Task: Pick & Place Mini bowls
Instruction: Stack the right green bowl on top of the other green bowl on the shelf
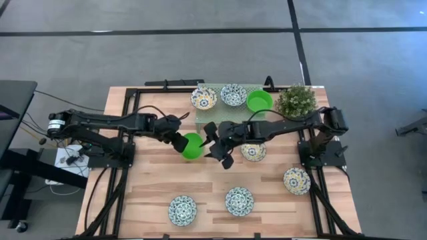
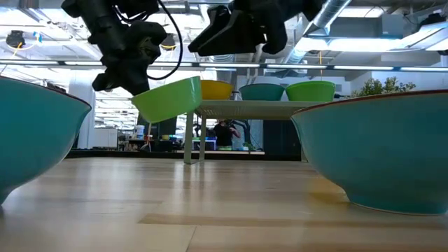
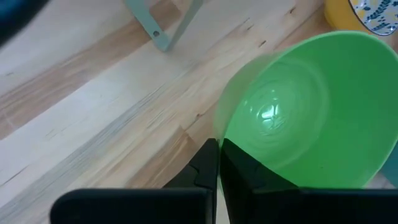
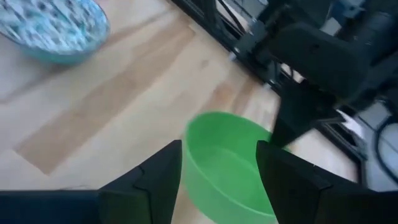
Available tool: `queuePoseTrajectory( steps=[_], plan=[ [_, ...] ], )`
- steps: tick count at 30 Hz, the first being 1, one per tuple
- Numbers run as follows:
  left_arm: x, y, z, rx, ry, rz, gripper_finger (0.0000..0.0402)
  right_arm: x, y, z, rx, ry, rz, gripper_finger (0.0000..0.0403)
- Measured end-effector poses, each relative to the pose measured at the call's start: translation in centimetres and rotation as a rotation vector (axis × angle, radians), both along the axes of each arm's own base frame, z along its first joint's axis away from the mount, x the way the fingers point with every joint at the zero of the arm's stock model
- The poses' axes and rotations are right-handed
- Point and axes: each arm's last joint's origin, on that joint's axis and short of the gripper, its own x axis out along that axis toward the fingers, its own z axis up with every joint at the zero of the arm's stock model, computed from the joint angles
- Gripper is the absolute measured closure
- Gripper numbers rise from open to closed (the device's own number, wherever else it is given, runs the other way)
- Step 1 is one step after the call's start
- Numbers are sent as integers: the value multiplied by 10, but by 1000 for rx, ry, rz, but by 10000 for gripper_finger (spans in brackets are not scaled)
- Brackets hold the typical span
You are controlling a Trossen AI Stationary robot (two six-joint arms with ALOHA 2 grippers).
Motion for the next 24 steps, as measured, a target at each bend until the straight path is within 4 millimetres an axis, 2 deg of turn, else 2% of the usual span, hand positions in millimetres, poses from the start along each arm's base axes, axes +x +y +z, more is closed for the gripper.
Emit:
queuePoseTrajectory(
  steps=[6,8,11,15,18,24],
  plan=[
    [2,0,1,2,-23,0,392,4,4,22,-29,35,8,206],
    [4,0,3,3,-45,0,392,11,4,17,-33,79,7,206],
    [8,1,6,7,-103,0,392,21,4,-1,-64,227,18,206],
    [9,1,7,10,-120,8,392,31,10,-12,-226,338,-9,206],
    [12,1,5,11,-123,20,392,34,14,-16,-332,401,-36,206],
    [22,2,1,10,-158,26,391,33,20,-9,-356,453,-24,227]
  ],
)
